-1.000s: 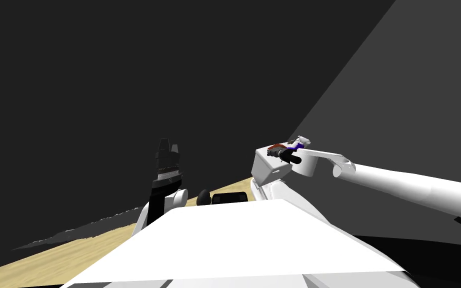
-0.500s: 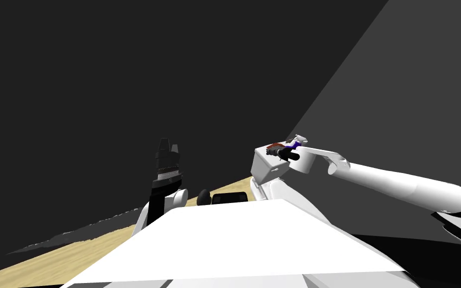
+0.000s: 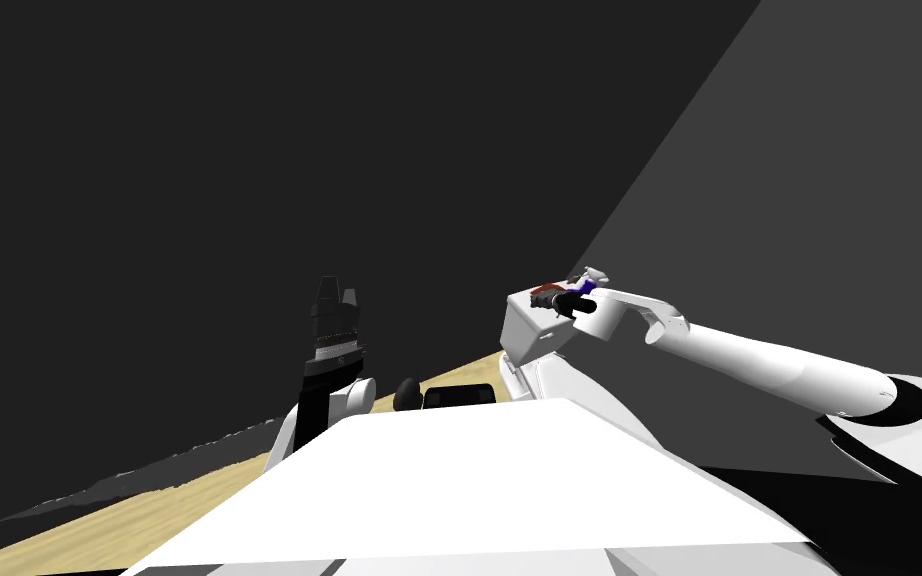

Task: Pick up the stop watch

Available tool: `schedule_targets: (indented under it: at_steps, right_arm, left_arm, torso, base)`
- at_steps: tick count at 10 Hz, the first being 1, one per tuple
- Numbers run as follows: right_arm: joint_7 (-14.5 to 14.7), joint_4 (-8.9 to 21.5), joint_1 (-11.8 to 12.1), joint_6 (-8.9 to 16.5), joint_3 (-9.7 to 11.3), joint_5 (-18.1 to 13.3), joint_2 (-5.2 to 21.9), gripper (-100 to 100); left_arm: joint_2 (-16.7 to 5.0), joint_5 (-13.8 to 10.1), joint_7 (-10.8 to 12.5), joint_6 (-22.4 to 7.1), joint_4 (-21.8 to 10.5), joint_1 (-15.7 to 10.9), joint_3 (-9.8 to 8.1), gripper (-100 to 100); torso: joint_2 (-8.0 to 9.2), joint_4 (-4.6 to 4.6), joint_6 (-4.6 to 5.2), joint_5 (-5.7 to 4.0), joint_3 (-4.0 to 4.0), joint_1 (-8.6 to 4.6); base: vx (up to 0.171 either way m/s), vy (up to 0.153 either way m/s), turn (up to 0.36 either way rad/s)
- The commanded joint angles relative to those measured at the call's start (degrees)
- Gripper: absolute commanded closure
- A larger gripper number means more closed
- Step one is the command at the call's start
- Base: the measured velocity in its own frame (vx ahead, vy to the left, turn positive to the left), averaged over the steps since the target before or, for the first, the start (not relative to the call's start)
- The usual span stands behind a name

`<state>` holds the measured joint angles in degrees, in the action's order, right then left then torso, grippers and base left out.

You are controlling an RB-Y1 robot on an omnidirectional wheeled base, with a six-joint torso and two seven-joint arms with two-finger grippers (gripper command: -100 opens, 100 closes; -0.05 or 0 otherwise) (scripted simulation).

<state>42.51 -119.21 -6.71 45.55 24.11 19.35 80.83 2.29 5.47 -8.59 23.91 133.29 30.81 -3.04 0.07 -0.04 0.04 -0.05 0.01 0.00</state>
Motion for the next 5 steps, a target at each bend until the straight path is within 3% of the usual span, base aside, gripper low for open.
schedule_targets:
  at_steps: [1,2,4,5]
  right_arm:
    - [1.7,0.4,-0.2,-0.1,-0.1,0.4,-0.4,100]
    - [3.9,1.8,-0.8,-0.1,-1.7,2.8,-2.6,100]
    - [5.9,1.8,-0.8,-0.1,-1.7,2.8,-2.6,100]
    - [8.1,3.2,-1.4,-0.1,-3.2,5.2,-4.7,100]
  left_arm:
    - [0.0,0.0,0.0,0.0,0.0,0.0,0.00,0]
    - [0.0,0.0,0.0,0.0,0.0,0.0,0.00,0]
    - [0.0,0.0,0.0,0.0,0.0,0.0,0.00,0]
    - [0.0,0.0,0.0,0.0,0.0,0.0,0.00,0]
  torso:
    - [0.00,0.00,0.00,0.00,0.00,0.00]
    - [-0.04,-0.01,-0.02,0.02,-0.02,0.01]
    - [-0.01,0.00,0.00,0.01,0.00,0.01]
    - [-0.03,0.00,-0.02,0.03,-0.02,0.01]
  base:
    - [-0.012,0.010,0.001]
    - [-0.023,0.009,-0.054]
    - [-0.020,0.010,-0.020]
    - [-0.029,0.010,-0.057]
